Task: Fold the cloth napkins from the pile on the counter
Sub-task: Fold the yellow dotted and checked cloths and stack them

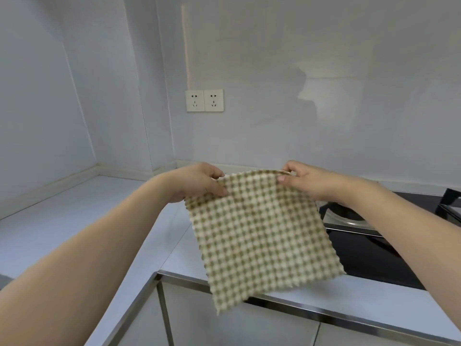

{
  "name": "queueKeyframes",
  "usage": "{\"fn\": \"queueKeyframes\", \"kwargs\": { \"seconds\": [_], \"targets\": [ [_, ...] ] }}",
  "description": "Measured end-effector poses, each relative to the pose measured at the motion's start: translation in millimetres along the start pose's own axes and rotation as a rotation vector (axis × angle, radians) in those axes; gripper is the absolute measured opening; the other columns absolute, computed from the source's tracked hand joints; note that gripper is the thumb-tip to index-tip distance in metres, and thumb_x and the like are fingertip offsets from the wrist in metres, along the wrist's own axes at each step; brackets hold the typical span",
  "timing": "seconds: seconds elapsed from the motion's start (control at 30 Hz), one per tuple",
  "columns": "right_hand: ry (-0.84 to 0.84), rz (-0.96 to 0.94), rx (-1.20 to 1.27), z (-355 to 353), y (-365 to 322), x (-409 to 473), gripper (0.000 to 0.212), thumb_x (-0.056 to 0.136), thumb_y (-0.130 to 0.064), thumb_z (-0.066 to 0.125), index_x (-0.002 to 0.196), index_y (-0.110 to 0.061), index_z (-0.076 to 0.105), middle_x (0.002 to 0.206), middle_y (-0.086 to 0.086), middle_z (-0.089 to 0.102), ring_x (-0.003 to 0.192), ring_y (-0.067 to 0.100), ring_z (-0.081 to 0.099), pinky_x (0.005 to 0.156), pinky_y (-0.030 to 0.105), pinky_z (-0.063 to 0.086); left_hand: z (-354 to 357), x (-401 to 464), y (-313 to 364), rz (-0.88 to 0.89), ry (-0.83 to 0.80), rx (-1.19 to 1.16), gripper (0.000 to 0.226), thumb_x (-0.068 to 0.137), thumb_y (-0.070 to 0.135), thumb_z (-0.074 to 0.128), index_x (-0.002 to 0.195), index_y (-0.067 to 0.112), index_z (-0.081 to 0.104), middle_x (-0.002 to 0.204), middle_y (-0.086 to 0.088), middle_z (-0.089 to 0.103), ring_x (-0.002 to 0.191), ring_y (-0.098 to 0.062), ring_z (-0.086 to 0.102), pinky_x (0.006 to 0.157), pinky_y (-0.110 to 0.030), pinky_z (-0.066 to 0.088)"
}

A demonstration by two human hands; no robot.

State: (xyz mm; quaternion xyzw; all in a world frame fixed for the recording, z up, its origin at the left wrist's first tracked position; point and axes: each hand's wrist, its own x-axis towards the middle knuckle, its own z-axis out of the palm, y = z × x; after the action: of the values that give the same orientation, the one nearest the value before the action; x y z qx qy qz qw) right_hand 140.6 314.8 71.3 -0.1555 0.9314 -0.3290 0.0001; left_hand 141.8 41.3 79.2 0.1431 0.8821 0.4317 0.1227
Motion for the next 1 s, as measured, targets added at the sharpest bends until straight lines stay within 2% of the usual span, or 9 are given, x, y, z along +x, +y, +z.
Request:
{"fn": "queueKeyframes", "kwargs": {
  "seconds": [0.17,0.23,0.3,0.37,0.43,0.53,0.67,0.87,1.0],
  "targets": [
    [-0.054,0.14,-0.156,32,27,28,0.022,0.101,-0.039,0.039,0.095,-0.019,0.048,0.088,0.002,0.055,0.077,0.017,0.05,0.071,0.033,0.038,-2,37,-31,-0.047,0.094,0.282,0.02,0.087,0.023,0.062,0.071,0.015,0.053,0.063,-0.002,0.044,0.055,-0.017,0.038,0.053,-0.025,0.03],
    [0.003,0.087,-0.27,50,39,38,0.022,0.102,-0.036,0.034,0.092,-0.02,0.046,0.087,-0.001,0.056,0.079,0.02,0.054,0.067,0.033,0.039,3,47,-44,-0.032,0.164,0.366,0.024,0.09,0.021,0.056,0.067,0.014,0.051,0.056,0.003,0.043,0.046,-0.01,0.037,0.046,-0.018,0.031],
    [0.128,0.005,-0.327,66,49,47,0.021,0.102,-0.031,0.037,0.091,-0.022,0.052,0.087,-0.002,0.057,0.085,0.023,0.057,0.064,0.031,0.039,10,57,-62,0.019,0.264,0.342,0.025,0.094,0.02,0.051,0.077,0.007,0.062,0.063,0.001,0.056,0.05,-0.009,0.048,0.053,-0.02,0.045],
    [0.238,-0.075,-0.345,76,55,53,0.023,0.101,-0.023,0.043,0.098,-0.02,0.065,0.095,-0.001,0.06,0.092,0.019,0.056,0.07,0.031,0.042,19,61,-79,0.099,0.375,0.314,0.025,0.097,0.018,0.047,0.093,0.01,0.071,0.083,0.003,0.063,0.065,-0.015,0.058,0.069,-0.034,0.056],
    [0.304,-0.147,-0.386,85,61,54,0.025,0.099,-0.016,0.046,0.107,-0.015,0.07,0.105,0.001,0.063,0.098,0.02,0.056,0.084,0.035,0.045,27,58,-95,0.201,0.455,0.409,0.027,0.099,0.018,0.046,0.105,0.02,0.073,0.1,0.007,0.057,0.086,-0.015,0.057,0.076,-0.034,0.051],
    [0.322,-0.278,-0.455,97,69,41,0.023,0.095,-0.009,0.052,0.108,-0.013,0.072,0.106,0.003,0.067,0.099,0.025,0.06,0.088,0.04,0.047,39,44,-122,0.405,0.534,0.62,0.029,0.097,0.014,0.05,0.117,0.022,0.07,0.095,0.007,0.045,0.09,-0.013,0.044,0.071,-0.028,0.037],
    [0.27,-0.414,-0.555,120,81,6,0.018,0.085,-0.012,0.058,0.095,-0.017,0.073,0.091,0.0,0.069,0.082,0.025,0.065,0.074,0.039,0.053,62,15,-160,0.627,0.429,0.827,0.025,0.09,0.01,0.053,0.108,0.016,0.069,0.089,0.003,0.052,0.075,-0.019,0.05,0.061,-0.029,0.04],
    [0.145,-0.475,-0.595,146,92,-38,0.026,0.085,-0.022,0.049,0.094,-0.019,0.073,0.091,-0.004,0.069,0.079,0.022,0.066,0.067,0.04,0.056,75,-14,-179,0.673,0.343,0.909,0.015,0.086,0.007,0.054,0.096,0.018,0.059,0.088,0.004,0.055,0.071,-0.019,0.051,0.057,-0.028,0.042],
    [0.143,-0.374,-0.51,149,89,-46,0.027,0.094,-0.012,0.052,0.114,-0.017,0.07,0.116,-0.003,0.066,0.104,0.021,0.062,0.093,0.033,0.049,74,-25,-178,0.726,0.252,0.999,0.009,0.093,0.02,0.054,0.101,0.025,0.053,0.088,0.007,0.055,0.072,-0.016,0.051,0.056,-0.028,0.044]
  ]
}}
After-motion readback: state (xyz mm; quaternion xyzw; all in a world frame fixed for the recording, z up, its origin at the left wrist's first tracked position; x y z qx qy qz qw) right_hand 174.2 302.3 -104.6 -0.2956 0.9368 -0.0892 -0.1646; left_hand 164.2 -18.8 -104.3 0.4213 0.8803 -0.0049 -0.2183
